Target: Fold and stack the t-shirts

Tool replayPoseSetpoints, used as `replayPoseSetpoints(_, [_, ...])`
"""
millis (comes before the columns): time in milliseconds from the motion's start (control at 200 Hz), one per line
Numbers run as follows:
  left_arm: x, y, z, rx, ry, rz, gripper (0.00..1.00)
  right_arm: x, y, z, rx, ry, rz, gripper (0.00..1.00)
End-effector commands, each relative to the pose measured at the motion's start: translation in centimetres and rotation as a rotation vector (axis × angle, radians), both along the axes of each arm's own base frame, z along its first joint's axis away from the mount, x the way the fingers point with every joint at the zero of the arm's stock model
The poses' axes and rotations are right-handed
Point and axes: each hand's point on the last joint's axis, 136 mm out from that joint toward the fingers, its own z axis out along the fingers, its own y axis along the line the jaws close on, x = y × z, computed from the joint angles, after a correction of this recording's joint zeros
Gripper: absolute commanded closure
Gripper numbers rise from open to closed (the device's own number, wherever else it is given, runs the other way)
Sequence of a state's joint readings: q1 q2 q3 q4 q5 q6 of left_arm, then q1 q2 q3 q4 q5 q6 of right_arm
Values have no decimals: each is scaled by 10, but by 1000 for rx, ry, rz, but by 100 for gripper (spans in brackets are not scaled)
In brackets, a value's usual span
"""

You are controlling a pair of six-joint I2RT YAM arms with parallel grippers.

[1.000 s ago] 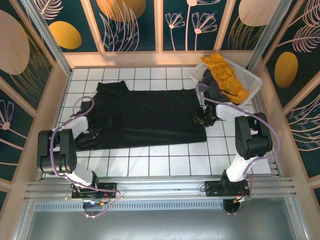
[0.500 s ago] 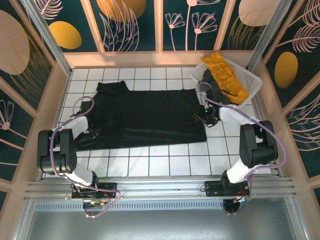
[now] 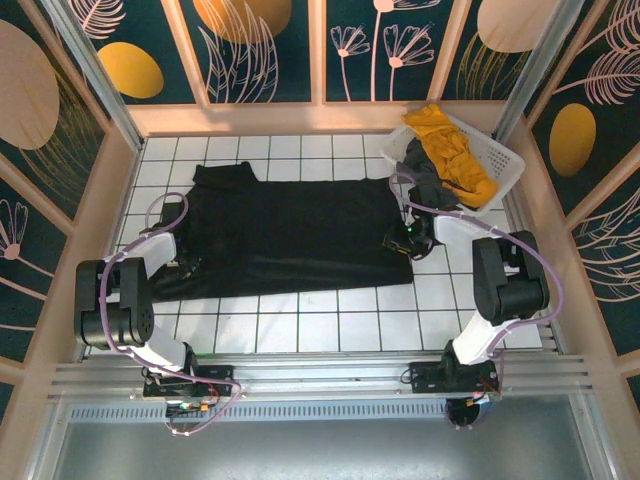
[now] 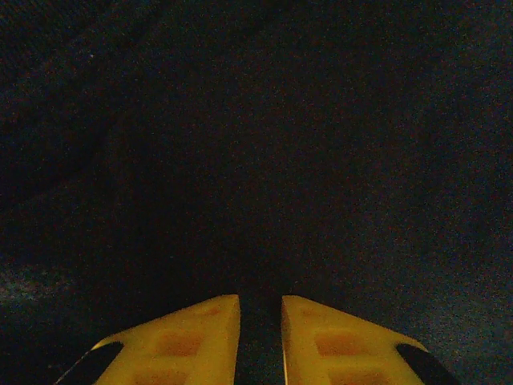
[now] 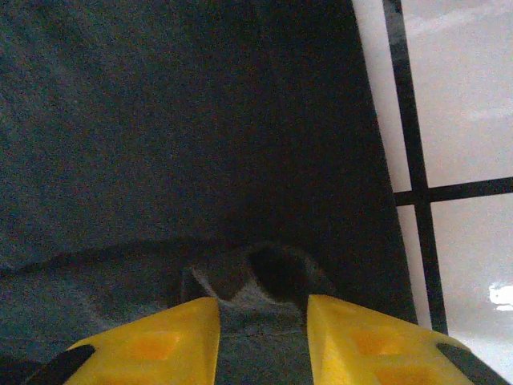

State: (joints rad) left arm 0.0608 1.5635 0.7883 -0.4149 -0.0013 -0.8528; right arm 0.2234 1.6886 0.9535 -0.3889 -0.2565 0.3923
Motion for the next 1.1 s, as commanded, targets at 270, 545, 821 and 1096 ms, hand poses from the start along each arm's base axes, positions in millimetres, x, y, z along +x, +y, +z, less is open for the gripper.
replayPoseSetpoints(270, [-6, -2, -10, -12, 34, -11, 78, 11, 4, -5, -3, -18, 41, 80])
replayPoseSetpoints(545, [-6, -1, -9, -10, 34, -8, 77, 18, 2, 5, -10, -33, 25, 100])
replayPoseSetpoints(821, [-8, 0, -11, -1, 39, -6, 78, 24, -12, 20, -25, -47, -29, 100])
replayPoseSetpoints(1096, [-10, 3, -12, 15, 49, -12, 78, 25, -35, 20, -34, -18, -117, 100])
